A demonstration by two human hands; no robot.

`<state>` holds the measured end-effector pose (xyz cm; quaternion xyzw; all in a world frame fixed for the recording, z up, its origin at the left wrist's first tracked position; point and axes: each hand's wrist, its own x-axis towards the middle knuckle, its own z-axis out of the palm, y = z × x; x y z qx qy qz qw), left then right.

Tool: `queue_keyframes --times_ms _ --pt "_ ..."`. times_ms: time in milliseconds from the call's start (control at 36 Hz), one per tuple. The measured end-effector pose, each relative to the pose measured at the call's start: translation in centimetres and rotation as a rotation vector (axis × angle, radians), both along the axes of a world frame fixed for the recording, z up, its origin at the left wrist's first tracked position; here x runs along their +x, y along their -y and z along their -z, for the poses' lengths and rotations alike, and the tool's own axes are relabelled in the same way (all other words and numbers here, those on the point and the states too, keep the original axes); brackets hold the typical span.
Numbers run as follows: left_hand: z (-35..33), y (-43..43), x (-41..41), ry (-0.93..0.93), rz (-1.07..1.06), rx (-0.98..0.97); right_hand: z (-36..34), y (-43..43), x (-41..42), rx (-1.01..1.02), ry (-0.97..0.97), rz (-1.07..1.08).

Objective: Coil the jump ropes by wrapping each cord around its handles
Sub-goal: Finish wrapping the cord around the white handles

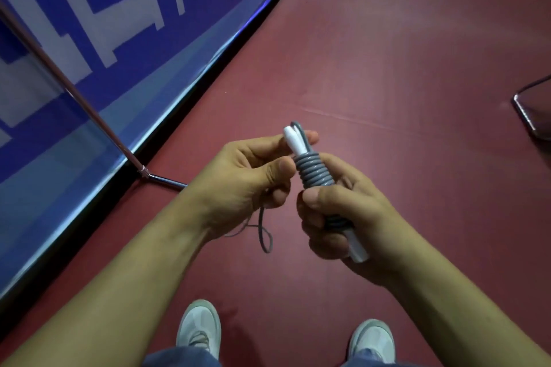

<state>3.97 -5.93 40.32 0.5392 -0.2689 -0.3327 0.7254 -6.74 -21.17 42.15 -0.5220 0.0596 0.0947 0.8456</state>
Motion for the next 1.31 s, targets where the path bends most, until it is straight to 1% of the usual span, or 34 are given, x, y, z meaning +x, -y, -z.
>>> queue_keyframes --times_ms 56,111,167,222,250,278,333,389,417,444,472,500,556,667,694,833,889,944,972,1028,1083,1139,1222,1306 --pt "-0.3 0.0 -0.2 -0.007 0.040 -0.015 0.1 0.6 -0.1 0.141 -0.017 -0.161" --pt "-0.4 0.2 -0.5 0.030 0.014 0.022 0.6 1.3 0.1 0.220 -0.032 -0.272" --pt "-0.4 0.3 -0.7 0.074 -0.074 0.068 1.1 1.5 0.4 0.222 -0.074 -0.303" --pt "-0.2 0.5 -0.7 0.090 -0.171 0.121 1.3 1.2 0.6 0.154 -0.117 -0.245" --pt "-0.1 0.5 -0.7 0.100 -0.217 0.159 1.2 0.9 0.7 0.057 -0.126 -0.178" --pt "0.0 0.6 -0.7 0.112 -0.257 0.202 1.2 0.7 0.8 -0.090 -0.135 -0.095" --pt "0.3 0.9 -0.7 0.148 -0.317 0.291 1.2 0.2 0.8 -0.455 -0.123 0.046" --pt "0.6 1.3 -0.8 0.207 -0.377 0.355 1.5 -0.5 0.7 -0.792 -0.066 0.110" --pt "0.6 1.5 -1.0 0.250 -0.398 0.375 1.7 -0.8 0.6 -0.920 -0.051 0.137" --pt "0.7 1.7 -1.0 0.300 -0.410 0.394 1.8 -1.2 0.5 -1.000 -0.049 0.171" --pt "0.7 1.8 -1.1 0.351 -0.415 0.413 1.9 -1.5 0.5 -1.033 -0.056 0.204" --pt "0.6 1.7 -1.1 0.383 -0.414 0.417 1.8 -1.6 0.5 -1.021 -0.065 0.227" --pt "0.5 1.4 -1.2 0.392 -0.403 0.374 1.2 -1.4 0.6 -0.920 -0.066 0.230" --pt "-0.2 0.7 -1.0 0.429 -0.280 0.272 0.0 -0.3 0.4 -0.601 -0.070 0.115" --pt "-0.4 0.6 -0.9 0.412 -0.231 0.234 -0.2 -0.2 0.2 -0.514 -0.079 0.076" --pt "-0.6 0.2 -0.8 0.160 -0.001 0.104 -1.0 0.4 -0.4 -0.047 -0.108 -0.193" --pt "-0.7 0.2 -0.8 0.111 0.050 0.057 -0.8 0.7 -0.4 0.150 -0.111 -0.284" --pt "-0.8 0.3 -1.0 0.085 0.070 0.043 -0.2 0.9 -0.4 0.287 -0.121 -0.336" --pt "-0.8 0.2 -1.0 0.056 0.085 0.039 0.0 0.9 -0.4 0.300 -0.118 -0.330" --pt "-0.8 0.1 -1.1 -0.033 0.127 0.027 0.2 0.7 -0.5 0.201 -0.102 -0.259" --pt "-0.8 -0.1 -1.0 -0.092 0.139 0.013 0.1 0.4 -0.4 -0.022 -0.052 -0.147" --pt "-0.5 -0.2 -0.6 -0.087 0.128 0.033 0.2 0.0 -0.3 -0.200 0.002 -0.016" --pt "0.0 -0.3 -0.3 -0.088 0.091 0.075 0.3 -0.7 -0.2 -0.317 0.023 0.127" --pt "-0.1 -0.3 -0.3 -0.100 0.020 0.139 0.1 -0.4 -0.3 -0.400 0.038 0.178"
